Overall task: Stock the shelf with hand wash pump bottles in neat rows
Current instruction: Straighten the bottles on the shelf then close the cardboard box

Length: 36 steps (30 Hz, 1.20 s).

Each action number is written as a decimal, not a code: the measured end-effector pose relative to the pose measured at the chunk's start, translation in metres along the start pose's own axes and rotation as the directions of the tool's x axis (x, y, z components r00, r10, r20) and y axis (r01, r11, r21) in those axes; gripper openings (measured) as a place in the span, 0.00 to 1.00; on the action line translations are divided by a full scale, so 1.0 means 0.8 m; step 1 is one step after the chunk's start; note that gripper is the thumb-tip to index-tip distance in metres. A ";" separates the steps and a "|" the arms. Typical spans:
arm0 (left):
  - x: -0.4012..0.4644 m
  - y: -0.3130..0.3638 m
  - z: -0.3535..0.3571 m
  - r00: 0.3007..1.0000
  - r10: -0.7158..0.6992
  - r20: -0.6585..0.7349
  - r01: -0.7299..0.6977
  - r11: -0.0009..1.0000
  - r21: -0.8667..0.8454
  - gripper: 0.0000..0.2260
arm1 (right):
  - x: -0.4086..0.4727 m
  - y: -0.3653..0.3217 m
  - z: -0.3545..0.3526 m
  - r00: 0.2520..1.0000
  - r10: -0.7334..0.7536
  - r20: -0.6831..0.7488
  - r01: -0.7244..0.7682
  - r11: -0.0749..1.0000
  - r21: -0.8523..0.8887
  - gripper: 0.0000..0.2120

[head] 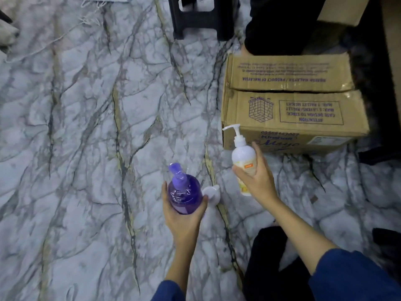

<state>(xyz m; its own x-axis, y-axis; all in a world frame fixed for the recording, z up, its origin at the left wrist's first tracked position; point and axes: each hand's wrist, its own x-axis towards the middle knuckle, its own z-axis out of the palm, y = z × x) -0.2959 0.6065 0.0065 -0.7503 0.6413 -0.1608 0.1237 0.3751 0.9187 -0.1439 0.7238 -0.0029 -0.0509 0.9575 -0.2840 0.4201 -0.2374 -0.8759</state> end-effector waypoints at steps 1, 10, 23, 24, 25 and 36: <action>0.001 0.013 -0.002 1.000 0.027 0.015 -0.027 1.000 -0.012 0.46 | -0.002 -0.012 -0.006 1.000 -0.020 -0.003 0.020 1.000 0.000 0.40; 0.002 0.142 -0.008 0.935 0.327 0.135 -0.307 0.940 -0.147 0.45 | -0.038 -0.122 -0.070 0.974 -0.150 -0.173 0.156 0.988 0.023 0.33; -0.075 0.362 -0.018 0.716 0.671 0.192 -0.529 0.701 -0.478 0.44 | -0.168 -0.271 -0.224 0.750 -0.267 -0.605 0.391 0.917 0.081 0.34; -0.088 0.379 -0.018 0.700 0.685 0.201 -0.535 0.690 -0.488 0.44 | -0.183 -0.282 -0.240 0.723 -0.278 -0.632 0.413 0.908 0.074 0.33; -0.101 0.396 -0.019 0.689 0.692 0.215 -0.532 0.685 -0.498 0.45 | -0.198 -0.292 -0.257 0.693 -0.289 -0.660 0.443 0.893 0.074 0.32; -0.313 0.511 -0.017 0.491 0.800 0.346 -0.428 0.567 -0.704 0.43 | -0.413 -0.355 -0.430 0.255 -0.363 -0.896 0.497 0.844 -0.201 0.29</action>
<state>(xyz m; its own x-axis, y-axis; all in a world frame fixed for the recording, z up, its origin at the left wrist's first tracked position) -0.0666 0.5900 0.4275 -0.0451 0.8463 0.5308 -0.0662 -0.5327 0.8437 0.0652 0.5313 0.4736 0.6460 0.4777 0.5953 0.5112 0.3084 -0.8022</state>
